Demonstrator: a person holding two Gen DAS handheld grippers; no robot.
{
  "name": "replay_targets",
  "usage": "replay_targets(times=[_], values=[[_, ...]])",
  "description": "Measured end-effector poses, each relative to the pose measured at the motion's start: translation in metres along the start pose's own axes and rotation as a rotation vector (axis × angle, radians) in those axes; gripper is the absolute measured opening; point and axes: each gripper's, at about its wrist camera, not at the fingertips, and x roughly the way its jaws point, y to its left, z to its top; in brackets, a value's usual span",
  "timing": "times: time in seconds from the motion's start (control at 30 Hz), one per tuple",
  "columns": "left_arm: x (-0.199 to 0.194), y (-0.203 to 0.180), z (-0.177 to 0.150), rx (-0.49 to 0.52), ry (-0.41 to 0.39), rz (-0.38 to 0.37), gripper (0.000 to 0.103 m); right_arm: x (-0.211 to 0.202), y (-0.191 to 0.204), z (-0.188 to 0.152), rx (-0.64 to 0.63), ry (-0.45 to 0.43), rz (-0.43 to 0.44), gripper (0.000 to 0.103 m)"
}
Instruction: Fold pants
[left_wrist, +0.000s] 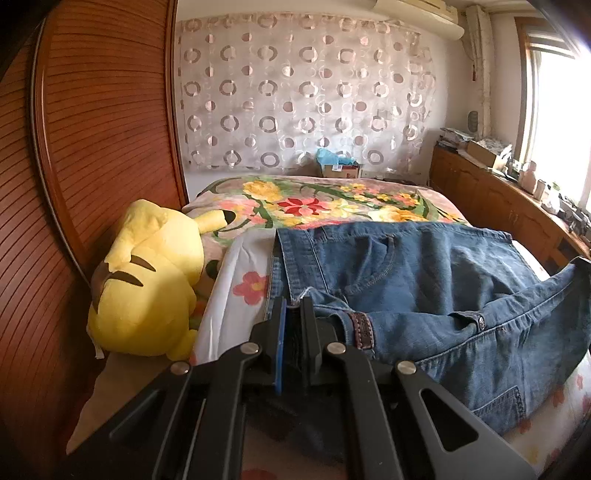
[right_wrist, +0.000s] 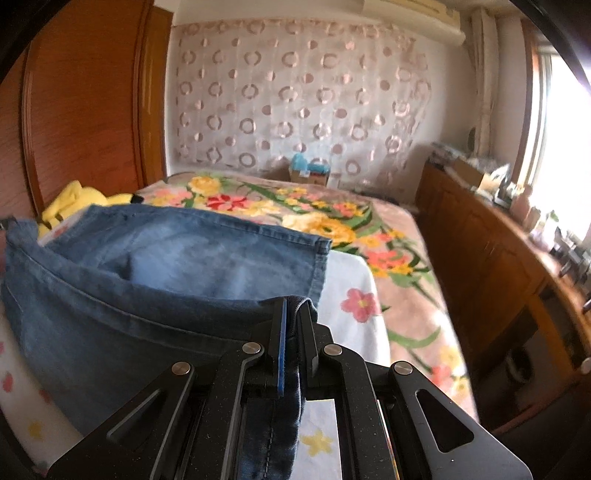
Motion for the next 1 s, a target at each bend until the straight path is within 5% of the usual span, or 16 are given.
replay_targets(times=[0.43, 1.0], values=[[0.032, -0.006, 0.069, 0.004, -0.059, -0.003, 0.004, 0.018, -0.024, 0.063, -0.022, -0.091, -0.031, 0.002], [0.109, -0.015, 0.132, 0.037, -0.082, 0.065, 0.004, 0.108, -0.041, 0.121, -0.041, -0.082, -0.111, 0.002]])
